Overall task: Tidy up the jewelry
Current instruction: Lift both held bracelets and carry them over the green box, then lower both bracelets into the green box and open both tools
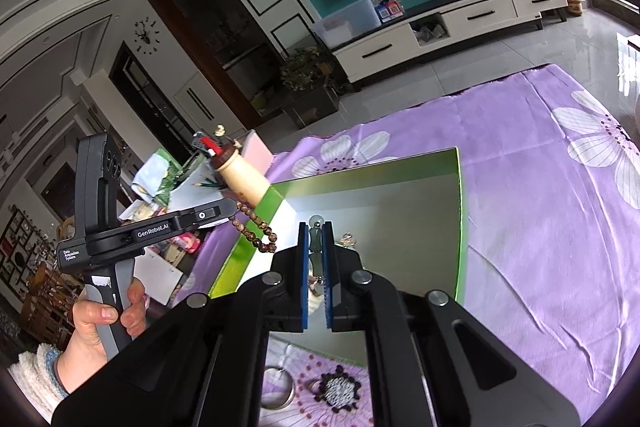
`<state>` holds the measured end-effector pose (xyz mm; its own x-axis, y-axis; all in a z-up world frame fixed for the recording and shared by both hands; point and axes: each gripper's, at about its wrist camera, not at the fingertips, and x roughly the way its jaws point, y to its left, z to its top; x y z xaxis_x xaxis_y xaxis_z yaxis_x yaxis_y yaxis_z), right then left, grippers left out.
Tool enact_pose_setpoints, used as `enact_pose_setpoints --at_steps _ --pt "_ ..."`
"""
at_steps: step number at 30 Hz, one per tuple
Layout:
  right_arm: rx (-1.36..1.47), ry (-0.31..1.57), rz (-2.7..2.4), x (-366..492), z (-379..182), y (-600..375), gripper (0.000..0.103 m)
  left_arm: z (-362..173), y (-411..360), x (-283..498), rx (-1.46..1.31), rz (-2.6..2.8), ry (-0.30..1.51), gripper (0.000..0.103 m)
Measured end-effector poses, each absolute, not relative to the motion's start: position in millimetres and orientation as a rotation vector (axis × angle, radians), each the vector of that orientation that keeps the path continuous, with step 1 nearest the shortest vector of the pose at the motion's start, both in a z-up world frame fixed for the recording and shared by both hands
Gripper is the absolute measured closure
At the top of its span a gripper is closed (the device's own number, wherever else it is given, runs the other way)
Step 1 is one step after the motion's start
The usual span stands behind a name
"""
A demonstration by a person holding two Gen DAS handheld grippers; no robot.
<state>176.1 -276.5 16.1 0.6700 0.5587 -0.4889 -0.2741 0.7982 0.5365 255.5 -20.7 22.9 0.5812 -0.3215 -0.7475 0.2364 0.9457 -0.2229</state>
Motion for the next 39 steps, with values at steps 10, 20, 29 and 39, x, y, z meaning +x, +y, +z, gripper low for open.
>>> enact_pose_setpoints --at_steps 10,20,29,39 --pt "0.432 0.736 0.445 205 2 -270 0.097 6 -27 293 -0.097 -0.287 0.933 0.095" --pt "0.42 0.783 0.403 224 -13 -271 0.097 -15 -40 319 -0.092 -0.274 0.971 0.095" --pt "0.407 0.824 0.368 235 -22 -276 0.097 -34 -42 335 -0.063 -0.234 1.012 0.095" --pt "0.378 0.916 0.344 244 -35 -273 0.097 -50 -38 333 -0.02 -0.202 1.049 0.095"
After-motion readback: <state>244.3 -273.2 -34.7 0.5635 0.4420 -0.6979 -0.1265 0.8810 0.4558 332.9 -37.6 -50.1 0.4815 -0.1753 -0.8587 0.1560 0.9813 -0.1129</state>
